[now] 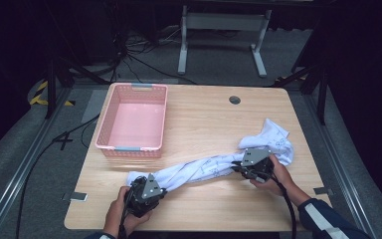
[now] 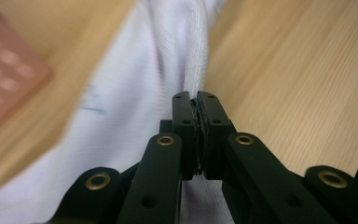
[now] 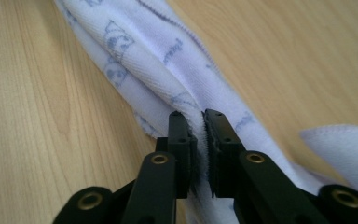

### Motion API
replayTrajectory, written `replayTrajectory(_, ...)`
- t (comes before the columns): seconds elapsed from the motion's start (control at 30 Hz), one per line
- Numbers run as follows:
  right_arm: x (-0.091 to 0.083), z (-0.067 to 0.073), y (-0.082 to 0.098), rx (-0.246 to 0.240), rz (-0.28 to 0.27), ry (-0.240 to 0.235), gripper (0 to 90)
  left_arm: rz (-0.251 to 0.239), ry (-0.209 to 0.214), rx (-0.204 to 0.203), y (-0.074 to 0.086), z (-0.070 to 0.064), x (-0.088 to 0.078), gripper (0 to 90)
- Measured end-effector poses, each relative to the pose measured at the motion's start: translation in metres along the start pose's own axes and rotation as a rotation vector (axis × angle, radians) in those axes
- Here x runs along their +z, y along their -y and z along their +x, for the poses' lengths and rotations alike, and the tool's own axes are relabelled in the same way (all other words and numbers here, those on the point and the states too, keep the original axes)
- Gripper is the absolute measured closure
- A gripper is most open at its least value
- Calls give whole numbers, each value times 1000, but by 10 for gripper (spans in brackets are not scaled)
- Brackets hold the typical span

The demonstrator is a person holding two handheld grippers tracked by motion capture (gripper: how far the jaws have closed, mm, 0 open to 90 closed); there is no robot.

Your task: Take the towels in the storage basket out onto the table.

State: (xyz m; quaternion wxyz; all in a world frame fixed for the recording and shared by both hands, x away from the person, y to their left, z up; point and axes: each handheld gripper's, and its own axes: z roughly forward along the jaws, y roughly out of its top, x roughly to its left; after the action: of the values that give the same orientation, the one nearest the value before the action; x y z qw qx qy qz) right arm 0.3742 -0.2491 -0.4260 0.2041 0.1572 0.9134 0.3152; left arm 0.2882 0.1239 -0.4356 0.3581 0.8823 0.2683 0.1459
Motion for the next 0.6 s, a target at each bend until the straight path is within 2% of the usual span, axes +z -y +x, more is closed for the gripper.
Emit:
replayTrajectory(0.03, 0, 0, 0, 0, 0, 0, 832, -33, -8, -11, -2, 1, -7, 871)
replayTrajectory(0.07, -8, -2, -1, 5, -19, 3, 840, -65, -10, -13, -4, 3, -15, 871)
replayTrajectory(0.13, -26, -8, -4, 27, -79, -19, 841, -127, -15, -32, -9, 8, -31, 870)
replayTrajectory(0.2, -50, -16, -7, 41, -140, -7, 841, -179, -26, -53, -13, 12, -44, 870)
replayTrajectory(0.33, -77, -34, -9, 109, -225, 19, 840, -216, -48, -87, -21, 28, -56, 869)
replayTrajectory(0.4, -79, -44, -9, 157, -254, 23, 840, -214, -51, -92, -26, 37, -53, 869)
replayTrajectory(0.47, -73, -54, -14, 165, -242, 55, 839, -186, -86, -90, -32, 46, -42, 867)
replayTrajectory(0.5, -66, -59, -18, 179, -222, 76, 837, -182, -104, -112, -34, 49, -37, 853)
replayTrajectory(0.53, -60, -63, -20, 195, -207, 85, 837, -176, -132, -142, -35, 54, -30, 820)
replayTrajectory(0.6, -39, -74, -25, 217, -155, 137, 832, -172, -143, -154, -36, 60, -22, 695)
